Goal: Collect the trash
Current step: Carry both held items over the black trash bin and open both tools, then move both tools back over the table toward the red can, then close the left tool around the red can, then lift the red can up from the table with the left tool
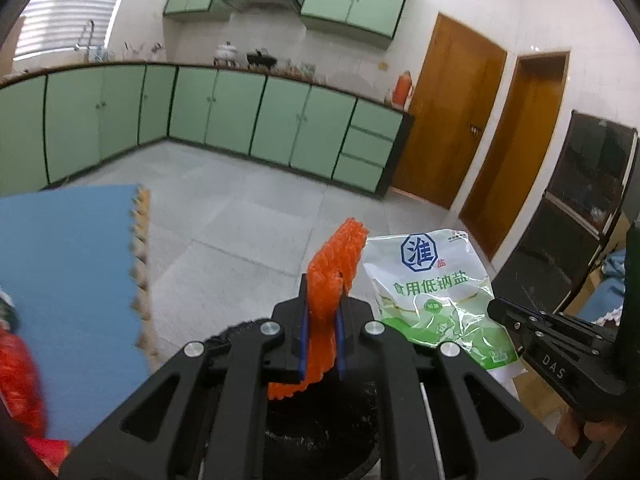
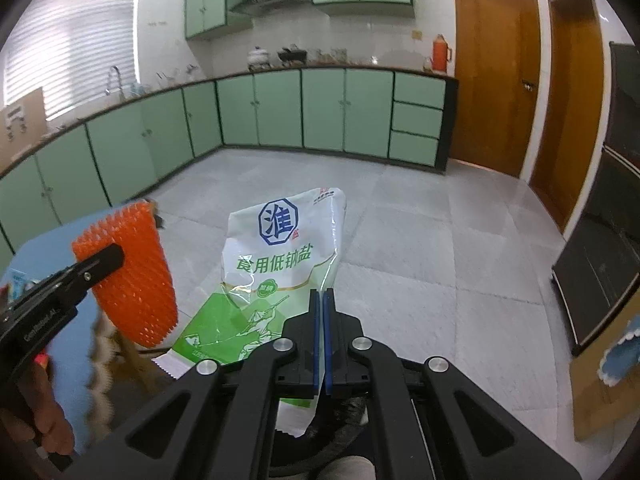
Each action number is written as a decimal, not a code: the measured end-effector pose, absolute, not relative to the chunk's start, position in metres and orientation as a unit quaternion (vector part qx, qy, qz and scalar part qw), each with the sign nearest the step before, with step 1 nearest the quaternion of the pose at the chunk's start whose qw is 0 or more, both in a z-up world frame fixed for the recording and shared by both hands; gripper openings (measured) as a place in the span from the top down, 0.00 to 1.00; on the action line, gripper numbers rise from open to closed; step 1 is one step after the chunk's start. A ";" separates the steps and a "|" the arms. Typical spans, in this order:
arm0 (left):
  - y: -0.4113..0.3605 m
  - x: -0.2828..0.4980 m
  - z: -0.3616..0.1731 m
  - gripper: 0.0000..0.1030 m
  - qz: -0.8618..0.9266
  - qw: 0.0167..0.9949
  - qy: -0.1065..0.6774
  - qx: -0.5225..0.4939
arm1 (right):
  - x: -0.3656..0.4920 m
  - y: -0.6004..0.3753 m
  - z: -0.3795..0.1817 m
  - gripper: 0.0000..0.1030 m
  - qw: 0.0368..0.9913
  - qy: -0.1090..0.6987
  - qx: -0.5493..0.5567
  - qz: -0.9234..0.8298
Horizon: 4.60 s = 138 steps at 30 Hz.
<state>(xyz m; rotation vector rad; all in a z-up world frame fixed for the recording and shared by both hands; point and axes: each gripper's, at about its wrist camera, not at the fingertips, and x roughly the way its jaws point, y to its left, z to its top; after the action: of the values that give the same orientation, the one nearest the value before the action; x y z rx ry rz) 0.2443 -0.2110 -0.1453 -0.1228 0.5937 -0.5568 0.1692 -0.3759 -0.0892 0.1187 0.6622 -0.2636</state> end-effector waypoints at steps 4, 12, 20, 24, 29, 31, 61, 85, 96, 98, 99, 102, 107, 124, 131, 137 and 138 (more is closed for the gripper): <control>-0.220 0.271 -0.172 0.87 -0.270 0.904 0.328 -0.052 | 0.179 -0.392 -0.124 0.98 0.923 0.353 0.065 -0.138; -0.209 0.280 -0.178 0.52 -0.246 0.910 0.332 -0.045 | 0.194 -0.404 -0.150 0.67 0.912 0.383 0.077 -0.121; -0.164 0.258 -0.128 0.41 -0.216 0.928 0.296 -0.066 | 0.182 -0.398 -0.119 0.35 0.922 0.353 0.102 -0.123; -0.120 0.232 -0.096 0.28 -0.175 0.947 0.261 -0.066 | 0.170 -0.373 -0.094 0.10 0.935 0.321 0.095 -0.117; -0.069 0.194 -0.070 0.26 -0.119 0.965 0.232 -0.038 | 0.159 -0.318 -0.068 0.06 0.953 0.287 0.066 -0.073; -0.044 0.180 -0.064 0.26 -0.092 0.969 0.228 -0.031 | 0.156 -0.293 -0.061 0.06 0.958 0.275 0.060 -0.050; 0.113 0.201 -0.088 0.18 0.073 0.959 0.268 -0.047 | 0.197 -0.110 -0.064 0.06 0.961 0.260 -0.001 0.090; 0.164 0.166 -0.073 0.49 0.095 0.955 0.268 -0.085 | 0.202 -0.098 -0.065 0.06 0.956 0.272 -0.004 0.113; 0.175 0.147 -0.077 0.46 0.088 0.950 0.291 -0.075 | 0.196 -0.081 -0.064 0.06 0.953 0.274 -0.020 0.124; 0.168 0.154 -0.074 0.43 0.082 0.952 0.288 -0.062 | 0.195 -0.080 -0.064 0.06 0.954 0.273 -0.021 0.124; 0.165 0.159 -0.075 0.43 0.081 0.952 0.289 -0.055 | 0.195 -0.080 -0.063 0.06 0.954 0.273 -0.021 0.125; 0.155 0.175 -0.080 0.41 0.073 0.950 0.302 -0.041 | 0.194 -0.080 -0.064 0.06 0.954 0.271 -0.021 0.124; 0.149 0.194 -0.101 0.37 0.110 0.937 0.330 -0.020 | 0.198 -0.084 -0.067 0.06 0.953 0.277 -0.016 0.121; 0.198 0.181 -0.110 0.65 0.130 0.929 0.335 -0.084 | 0.204 -0.075 -0.074 0.06 0.949 0.289 -0.013 0.126; 0.212 0.161 -0.110 0.61 0.134 0.925 0.339 -0.103 | 0.203 -0.072 -0.074 0.06 0.948 0.291 -0.014 0.130; 0.235 0.143 -0.111 0.58 0.159 0.913 0.350 -0.134 | 0.200 -0.068 -0.073 0.06 0.948 0.289 -0.015 0.133; 0.238 0.143 -0.112 0.58 0.161 0.913 0.350 -0.134 | 0.200 -0.067 -0.073 0.06 0.948 0.289 -0.015 0.133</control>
<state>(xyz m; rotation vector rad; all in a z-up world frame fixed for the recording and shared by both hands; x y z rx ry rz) 0.1429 0.2385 -0.1121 -0.2768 0.7220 0.3311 0.1997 -0.0675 -0.0733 -0.0302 0.5880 0.2717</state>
